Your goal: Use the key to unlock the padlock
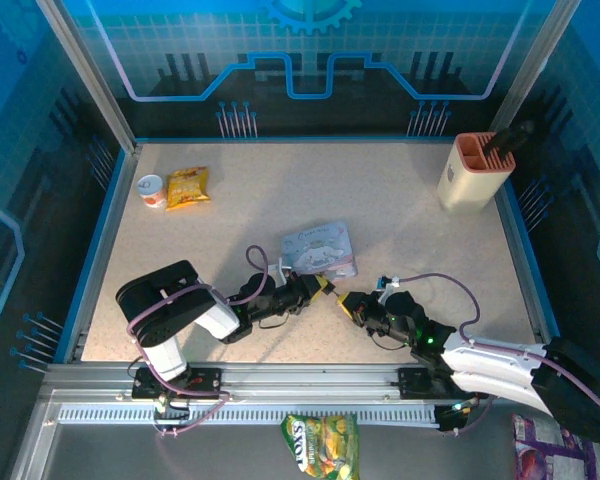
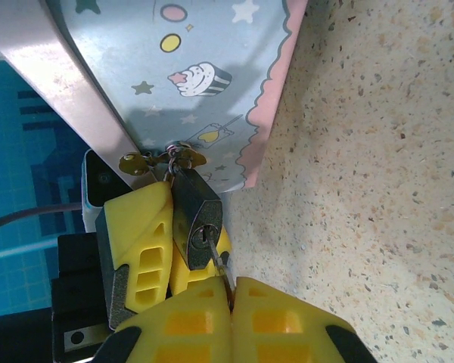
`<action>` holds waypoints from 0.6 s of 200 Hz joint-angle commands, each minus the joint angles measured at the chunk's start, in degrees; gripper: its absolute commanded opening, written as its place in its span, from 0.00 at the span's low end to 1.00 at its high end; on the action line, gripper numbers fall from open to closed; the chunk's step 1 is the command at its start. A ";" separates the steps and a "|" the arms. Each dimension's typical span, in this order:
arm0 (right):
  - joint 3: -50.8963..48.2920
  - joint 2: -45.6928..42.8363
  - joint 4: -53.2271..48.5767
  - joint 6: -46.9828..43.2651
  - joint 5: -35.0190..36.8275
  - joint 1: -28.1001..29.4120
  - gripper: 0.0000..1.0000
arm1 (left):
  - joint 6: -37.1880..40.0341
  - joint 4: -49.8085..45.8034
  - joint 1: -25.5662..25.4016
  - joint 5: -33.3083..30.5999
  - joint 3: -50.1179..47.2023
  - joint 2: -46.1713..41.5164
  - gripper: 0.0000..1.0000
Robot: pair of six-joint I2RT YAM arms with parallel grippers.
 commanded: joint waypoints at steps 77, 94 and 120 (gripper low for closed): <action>0.22 3.10 7.87 2.01 -5.08 -4.65 0.00 | -3.18 7.86 -2.49 3.46 2.27 -3.39 0.00; -0.10 4.60 10.92 2.66 -5.88 -5.25 0.00 | -3.20 7.86 -2.58 3.98 2.70 -3.77 0.00; -0.30 5.69 13.30 2.97 -8.27 -7.40 0.00 | -3.14 7.86 -2.67 4.08 2.73 -4.46 0.00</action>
